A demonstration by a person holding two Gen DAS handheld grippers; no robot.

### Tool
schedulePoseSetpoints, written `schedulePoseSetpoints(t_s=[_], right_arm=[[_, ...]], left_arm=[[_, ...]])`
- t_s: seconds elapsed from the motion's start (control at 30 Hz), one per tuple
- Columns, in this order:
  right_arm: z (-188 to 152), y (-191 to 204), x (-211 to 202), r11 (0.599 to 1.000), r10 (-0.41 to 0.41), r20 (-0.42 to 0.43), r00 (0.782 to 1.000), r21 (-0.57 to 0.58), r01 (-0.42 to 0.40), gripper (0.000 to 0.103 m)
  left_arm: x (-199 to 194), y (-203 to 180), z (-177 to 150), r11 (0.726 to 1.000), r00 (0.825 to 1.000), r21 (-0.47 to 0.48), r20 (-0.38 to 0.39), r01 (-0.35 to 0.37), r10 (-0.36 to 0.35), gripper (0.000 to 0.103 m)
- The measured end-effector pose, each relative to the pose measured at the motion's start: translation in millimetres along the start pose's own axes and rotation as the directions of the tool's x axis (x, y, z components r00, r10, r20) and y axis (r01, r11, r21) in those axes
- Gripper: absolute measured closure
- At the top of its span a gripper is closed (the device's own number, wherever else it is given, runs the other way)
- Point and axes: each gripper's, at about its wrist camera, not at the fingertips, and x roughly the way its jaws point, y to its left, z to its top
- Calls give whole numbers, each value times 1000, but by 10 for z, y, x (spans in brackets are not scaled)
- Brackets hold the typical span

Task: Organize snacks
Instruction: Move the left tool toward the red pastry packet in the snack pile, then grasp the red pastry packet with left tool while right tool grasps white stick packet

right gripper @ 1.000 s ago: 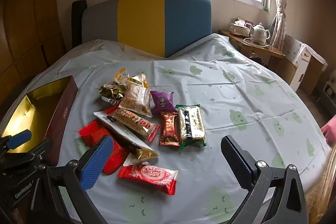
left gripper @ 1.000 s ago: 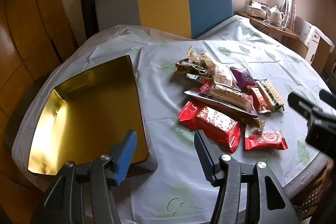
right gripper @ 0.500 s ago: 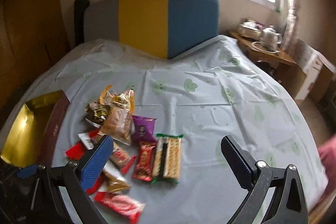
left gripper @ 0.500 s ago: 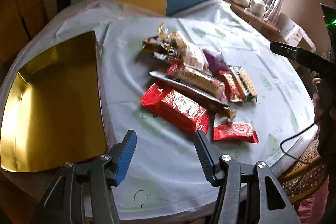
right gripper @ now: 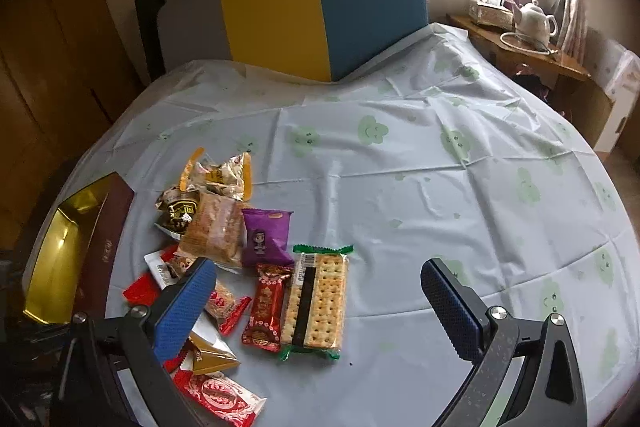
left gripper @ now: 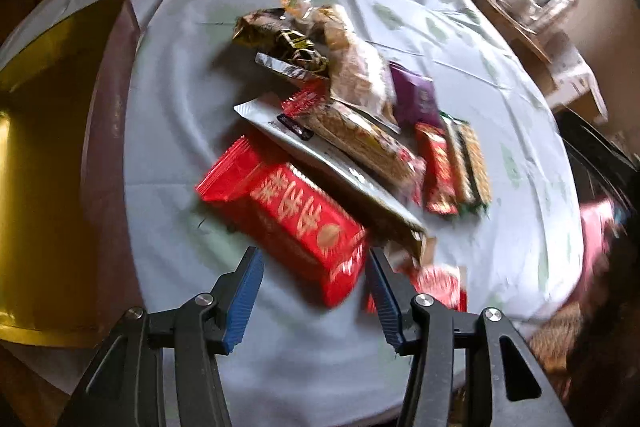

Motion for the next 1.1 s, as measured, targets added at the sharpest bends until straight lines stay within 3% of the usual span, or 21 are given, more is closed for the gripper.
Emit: schedulePoseSetpoints(t_s=[0.07,0.17,0.27,0.43,0.47,0.57,0.87,0.93,1.03,1.1], right_arm=[[8,6,-14,1000,11,8,1000,-1,-11,0],[16,9,-39,1000,22,16,1000,1,-22,0],[23,8,-43,999,37,15,999,5,-38,0],[11,48,-12,999,50,-6,999,-10,-50,0],[7,57,-6,999,51,-10,999,-13,-51,0],[-6,81,1,998,49,-14,999,-25,-49,0],[-25,111,86,998,53,-56,997,-38,-55,1],[-37,127,108,997,63,-71,995,-42,-66,5],[-67,176,168,990,123,-124,985,-48,-129,29],[-105,264,209,982,155,-164,974,-80,-170,38]], left_arm=[[108,1,60,998,998,-21,-5,-57,57,48],[229,32,143,995,997,-65,-12,-81,80,39],[259,40,217,991,994,-80,18,-106,108,37],[324,-59,212,976,976,56,60,-211,208,38],[316,-71,191,972,974,78,70,-221,216,43],[239,-56,80,968,975,136,103,-211,198,57],[-30,74,-716,917,972,344,184,-204,147,59],[-79,149,-822,921,972,341,198,-189,126,59],[-78,264,-844,943,978,298,186,-148,94,57],[-106,301,-884,950,978,282,190,-134,81,56]])
